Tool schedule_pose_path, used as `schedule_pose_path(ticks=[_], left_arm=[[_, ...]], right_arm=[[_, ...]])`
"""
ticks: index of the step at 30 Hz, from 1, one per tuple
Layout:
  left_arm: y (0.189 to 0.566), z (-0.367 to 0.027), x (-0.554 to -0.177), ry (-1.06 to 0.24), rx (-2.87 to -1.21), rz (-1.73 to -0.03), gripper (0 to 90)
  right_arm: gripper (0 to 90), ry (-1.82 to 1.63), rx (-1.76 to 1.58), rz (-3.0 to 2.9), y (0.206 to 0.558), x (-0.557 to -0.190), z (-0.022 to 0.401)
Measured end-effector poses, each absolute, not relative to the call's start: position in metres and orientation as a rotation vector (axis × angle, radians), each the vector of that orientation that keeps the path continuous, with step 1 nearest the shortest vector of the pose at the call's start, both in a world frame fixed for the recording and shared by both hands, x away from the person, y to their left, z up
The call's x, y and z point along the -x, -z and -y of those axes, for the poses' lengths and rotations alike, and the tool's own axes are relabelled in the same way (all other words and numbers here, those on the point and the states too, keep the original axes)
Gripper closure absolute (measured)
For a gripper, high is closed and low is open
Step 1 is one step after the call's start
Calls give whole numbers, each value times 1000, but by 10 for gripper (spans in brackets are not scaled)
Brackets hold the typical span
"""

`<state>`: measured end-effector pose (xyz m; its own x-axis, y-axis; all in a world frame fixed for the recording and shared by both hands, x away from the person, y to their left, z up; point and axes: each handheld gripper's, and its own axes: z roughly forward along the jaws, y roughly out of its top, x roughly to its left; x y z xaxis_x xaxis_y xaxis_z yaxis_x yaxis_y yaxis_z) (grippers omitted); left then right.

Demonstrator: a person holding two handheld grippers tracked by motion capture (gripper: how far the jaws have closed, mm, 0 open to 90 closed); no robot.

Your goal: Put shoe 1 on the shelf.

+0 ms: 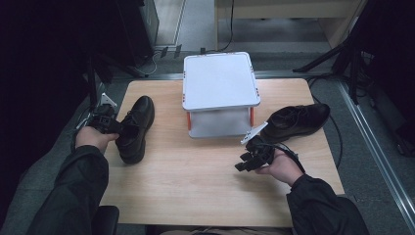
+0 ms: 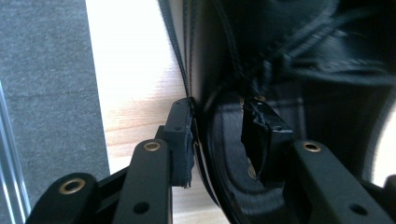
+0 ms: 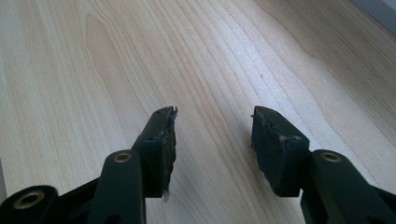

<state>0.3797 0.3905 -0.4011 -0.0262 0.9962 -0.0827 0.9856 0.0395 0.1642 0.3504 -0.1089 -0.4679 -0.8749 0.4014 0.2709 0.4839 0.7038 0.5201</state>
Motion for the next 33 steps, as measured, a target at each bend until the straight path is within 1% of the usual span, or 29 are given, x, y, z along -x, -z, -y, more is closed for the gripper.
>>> schedule_pose_path(ticks=[1,2,5,7,11,12,14,18,24,29,33], left_arm=[[402,-391,-381,-90,-2050,-2143,640],[403,-391,-382,-93,-2053,-2153,659],[404,-393,-383,-99,-2026,-2177,744],[405,-396,-383,-71,-2011,-2190,784],[407,-400,-384,-32,-2002,-2200,807],[407,-400,-385,-29,-1992,-2209,827],[406,-400,-386,-14,-1999,-2223,841],[403,-398,-392,23,-1997,-2266,852],[396,-402,-400,148,-1866,-2346,859],[381,-404,-407,184,-1866,-2340,860],[358,-407,-411,169,-1822,-2339,861]], right_arm=[[506,903,724,2771,468,-350,109],[506,902,725,2771,468,-350,109],[506,904,727,2770,468,-350,110],[506,907,724,2771,468,-350,110],[506,905,718,2773,468,-350,109],[506,906,718,2773,468,-350,109],[506,906,717,2773,468,-350,109],[506,907,715,2774,468,-350,109],[506,906,714,2777,468,-350,109],[506,906,712,2777,468,-350,109],[506,911,717,2771,468,-350,110]])
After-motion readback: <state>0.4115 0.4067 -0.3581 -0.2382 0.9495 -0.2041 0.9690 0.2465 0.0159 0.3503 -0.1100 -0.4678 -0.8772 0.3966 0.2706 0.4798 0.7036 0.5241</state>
